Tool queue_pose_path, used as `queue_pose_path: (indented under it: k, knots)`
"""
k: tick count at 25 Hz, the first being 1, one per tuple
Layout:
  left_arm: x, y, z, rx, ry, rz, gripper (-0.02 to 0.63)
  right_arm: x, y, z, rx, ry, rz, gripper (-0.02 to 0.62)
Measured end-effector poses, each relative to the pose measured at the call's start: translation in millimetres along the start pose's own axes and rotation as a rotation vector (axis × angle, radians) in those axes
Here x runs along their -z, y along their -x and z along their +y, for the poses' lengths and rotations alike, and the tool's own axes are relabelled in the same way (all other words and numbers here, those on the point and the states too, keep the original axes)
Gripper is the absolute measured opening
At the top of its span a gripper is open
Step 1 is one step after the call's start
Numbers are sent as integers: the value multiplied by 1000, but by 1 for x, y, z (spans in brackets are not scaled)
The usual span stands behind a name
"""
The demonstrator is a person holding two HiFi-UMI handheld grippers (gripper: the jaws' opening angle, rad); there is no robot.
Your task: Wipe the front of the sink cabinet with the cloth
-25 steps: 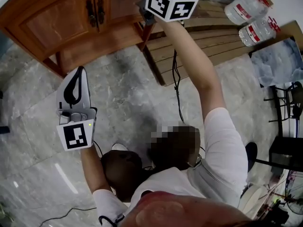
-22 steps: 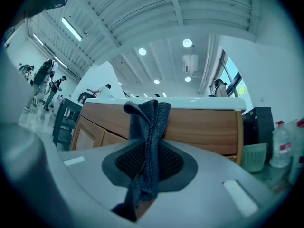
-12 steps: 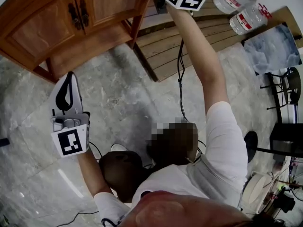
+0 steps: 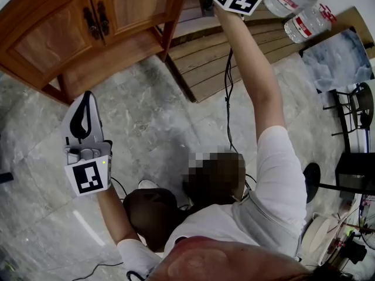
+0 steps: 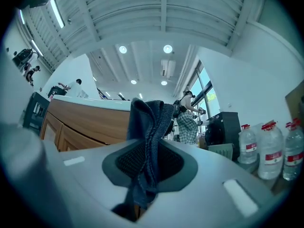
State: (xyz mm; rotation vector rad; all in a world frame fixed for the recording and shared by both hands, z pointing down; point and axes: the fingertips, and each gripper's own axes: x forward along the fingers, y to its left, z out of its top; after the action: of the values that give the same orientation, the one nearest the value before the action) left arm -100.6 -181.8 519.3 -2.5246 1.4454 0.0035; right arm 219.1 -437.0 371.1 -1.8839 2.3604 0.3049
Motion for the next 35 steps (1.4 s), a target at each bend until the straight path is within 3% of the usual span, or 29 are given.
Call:
queue_pose_path:
  k: [3, 5, 8, 12, 17, 22, 28, 35]
  knots:
    - [1, 0, -1, 8, -15, 3, 0, -7, 11, 10, 6, 17, -28, 72]
    - [0, 0, -1, 0, -10, 5, 0, -21, 26, 36, -47, 71, -88, 72]
    - [-3, -1, -2, -10, -15, -8, 0, -40, 47, 94, -211, 79, -161, 72]
    - [-10, -3, -7, -13, -24, -40, 0, -45, 65, 187, -467, 3, -207, 72]
    - [4, -13, -15, 28, -10, -14, 0, -25, 66, 306, -738, -80, -176, 72]
    - [9, 0, 10, -68, 44, -28, 0, 1, 63, 422, -924, -108, -129, 72]
    - [10, 14, 35, -144, 78, -39, 0, 34, 43, 506, -1022, -150, -20, 72]
    - [6, 32, 56, -264, 106, -105, 0, 62, 3, 545, -951, -272, 73, 72]
